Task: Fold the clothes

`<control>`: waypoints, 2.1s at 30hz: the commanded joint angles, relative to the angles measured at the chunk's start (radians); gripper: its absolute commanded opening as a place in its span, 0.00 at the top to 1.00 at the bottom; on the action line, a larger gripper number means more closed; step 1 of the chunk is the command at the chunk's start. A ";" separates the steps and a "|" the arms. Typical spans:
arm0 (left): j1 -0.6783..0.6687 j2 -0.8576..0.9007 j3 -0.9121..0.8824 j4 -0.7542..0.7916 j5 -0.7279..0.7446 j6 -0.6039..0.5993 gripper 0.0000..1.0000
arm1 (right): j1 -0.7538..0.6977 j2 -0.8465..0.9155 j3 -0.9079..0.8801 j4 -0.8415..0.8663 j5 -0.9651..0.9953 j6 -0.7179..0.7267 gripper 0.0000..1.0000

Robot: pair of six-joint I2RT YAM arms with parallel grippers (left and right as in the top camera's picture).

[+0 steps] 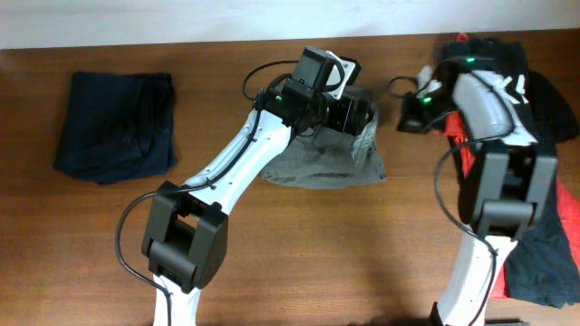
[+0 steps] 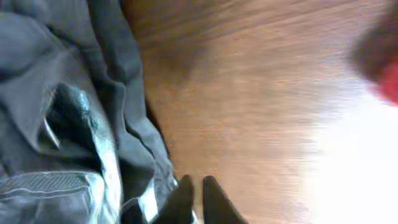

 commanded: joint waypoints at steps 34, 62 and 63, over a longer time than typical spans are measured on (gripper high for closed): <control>0.377 0.011 0.412 -0.582 -0.015 0.131 0.01 | 0.222 -0.027 -0.222 0.226 -0.098 0.109 0.70; 0.521 0.011 0.412 -0.591 0.091 0.132 0.01 | 0.500 -0.095 -0.229 0.689 0.083 0.801 0.39; 0.521 0.011 0.412 -0.591 0.091 0.132 0.01 | 0.492 -0.112 -0.229 0.684 0.053 0.785 0.32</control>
